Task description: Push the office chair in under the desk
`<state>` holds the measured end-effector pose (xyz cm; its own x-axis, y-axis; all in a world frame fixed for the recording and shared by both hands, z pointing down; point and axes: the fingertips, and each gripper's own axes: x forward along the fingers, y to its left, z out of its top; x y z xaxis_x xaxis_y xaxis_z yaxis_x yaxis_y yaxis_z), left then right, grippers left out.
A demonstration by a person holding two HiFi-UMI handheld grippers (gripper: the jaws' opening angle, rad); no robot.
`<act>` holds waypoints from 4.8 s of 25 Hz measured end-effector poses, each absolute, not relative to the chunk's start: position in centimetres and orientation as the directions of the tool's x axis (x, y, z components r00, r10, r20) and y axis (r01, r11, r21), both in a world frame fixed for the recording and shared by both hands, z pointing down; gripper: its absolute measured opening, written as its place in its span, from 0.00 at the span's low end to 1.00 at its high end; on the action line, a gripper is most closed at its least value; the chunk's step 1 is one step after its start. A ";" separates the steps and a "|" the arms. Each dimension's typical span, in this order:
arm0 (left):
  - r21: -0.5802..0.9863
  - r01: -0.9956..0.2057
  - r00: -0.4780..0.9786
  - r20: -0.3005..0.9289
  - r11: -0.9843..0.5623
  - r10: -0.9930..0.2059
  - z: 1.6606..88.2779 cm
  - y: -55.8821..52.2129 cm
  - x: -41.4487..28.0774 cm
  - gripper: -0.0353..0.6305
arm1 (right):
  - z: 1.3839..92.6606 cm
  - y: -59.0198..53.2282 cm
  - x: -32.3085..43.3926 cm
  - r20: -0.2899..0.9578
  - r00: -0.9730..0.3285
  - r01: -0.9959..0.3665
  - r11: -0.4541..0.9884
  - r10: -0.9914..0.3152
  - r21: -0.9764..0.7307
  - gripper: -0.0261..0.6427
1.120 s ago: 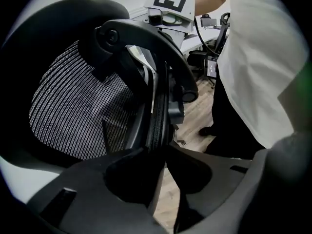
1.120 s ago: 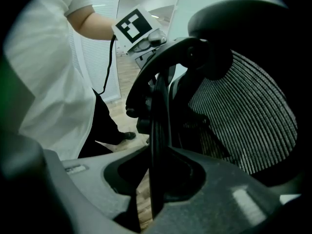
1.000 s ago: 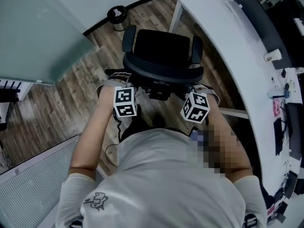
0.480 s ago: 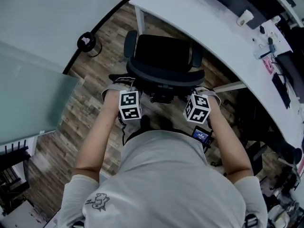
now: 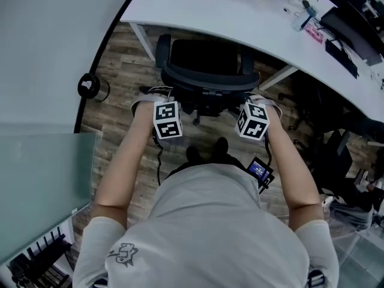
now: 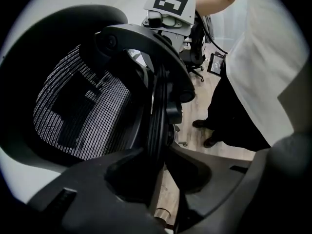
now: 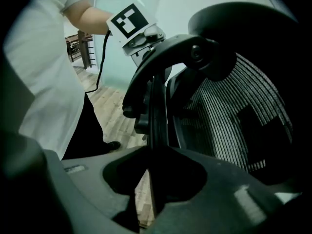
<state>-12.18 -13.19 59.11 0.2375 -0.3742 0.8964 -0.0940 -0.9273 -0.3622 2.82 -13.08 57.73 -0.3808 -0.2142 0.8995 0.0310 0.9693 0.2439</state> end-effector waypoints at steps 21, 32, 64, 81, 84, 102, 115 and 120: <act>-0.335 0.021 0.282 0.906 -0.942 -0.316 59.1 -19.4 -5.5 0.23 | 57.8 -17.4 9.2 0.903 -0.338 -0.101 0.964 -0.265 0.245 0.22; -0.319 0.034 0.271 0.915 -0.947 -0.298 59.2 -24.7 -3.5 0.23 | 58.0 -22.4 11.0 0.904 -0.340 -0.076 0.966 -0.259 0.249 0.21; -0.332 0.086 0.287 0.911 -0.939 -0.295 59.2 -38.9 -1.3 0.23 | 58.2 -35.4 13.1 0.884 -0.356 -0.142 0.952 -0.304 0.271 0.19; -0.418 -0.168 0.477 0.758 -0.893 -0.444 53.9 -37.8 -1.2 0.28 | 54.2 -34.5 14.7 0.824 -0.400 -0.257 0.912 -0.402 0.320 0.26; -0.415 -0.285 0.545 0.672 -0.864 -0.502 51.1 -37.2 -0.2 0.28 | 52.1 -34.4 14.9 0.771 -0.440 -0.355 0.878 -0.460 0.322 0.26; 0.034 -0.685 0.726 0.110 -0.728 -0.679 37.5 -30.4 3.9 0.18 | 40.4 -29.4 14.9 0.303 -0.652 -0.681 0.713 -0.695 0.169 0.05; 0.019 -0.686 0.726 0.087 -0.728 -0.682 35.7 -28.6 5.4 0.05 | 38.3 -27.6 14.3 0.241 -0.676 -0.683 0.715 -0.696 0.149 0.04; 0.011 -0.675 0.735 0.088 -0.738 -0.672 34.6 -28.3 5.5 0.05 | 37.4 -27.5 14.3 0.230 -0.686 -0.679 0.721 -0.691 0.141 0.04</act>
